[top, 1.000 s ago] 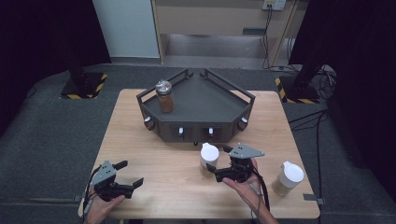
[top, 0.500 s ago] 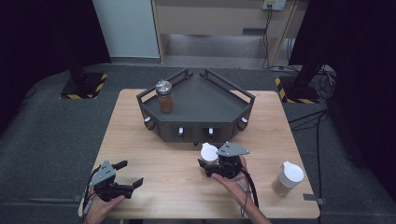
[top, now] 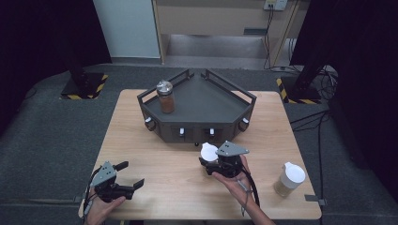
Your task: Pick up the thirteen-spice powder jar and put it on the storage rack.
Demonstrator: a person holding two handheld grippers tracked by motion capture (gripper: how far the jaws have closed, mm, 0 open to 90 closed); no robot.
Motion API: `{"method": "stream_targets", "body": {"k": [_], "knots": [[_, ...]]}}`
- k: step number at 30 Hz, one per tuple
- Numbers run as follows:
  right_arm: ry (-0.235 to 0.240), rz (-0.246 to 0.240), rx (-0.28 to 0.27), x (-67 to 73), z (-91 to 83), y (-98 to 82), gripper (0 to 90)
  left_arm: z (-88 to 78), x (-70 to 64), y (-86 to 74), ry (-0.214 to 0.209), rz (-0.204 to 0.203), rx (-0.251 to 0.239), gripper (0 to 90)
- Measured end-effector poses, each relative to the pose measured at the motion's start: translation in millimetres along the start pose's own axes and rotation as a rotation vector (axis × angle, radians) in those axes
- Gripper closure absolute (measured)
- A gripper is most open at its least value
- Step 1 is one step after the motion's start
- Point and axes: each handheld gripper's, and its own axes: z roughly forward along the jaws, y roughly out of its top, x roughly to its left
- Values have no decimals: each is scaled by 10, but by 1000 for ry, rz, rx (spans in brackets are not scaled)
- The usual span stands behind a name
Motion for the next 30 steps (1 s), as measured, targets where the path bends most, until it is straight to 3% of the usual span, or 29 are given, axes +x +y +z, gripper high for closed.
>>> {"method": "stream_targets", "body": {"k": [13,30], "knots": [[42,-16,-19,-71,-115,436,308,-1,2,-1,-2,0,-2,23],[-6,7,-15,-120,-121,1202,308,-2,3,1,-4,3,0,24]]}}
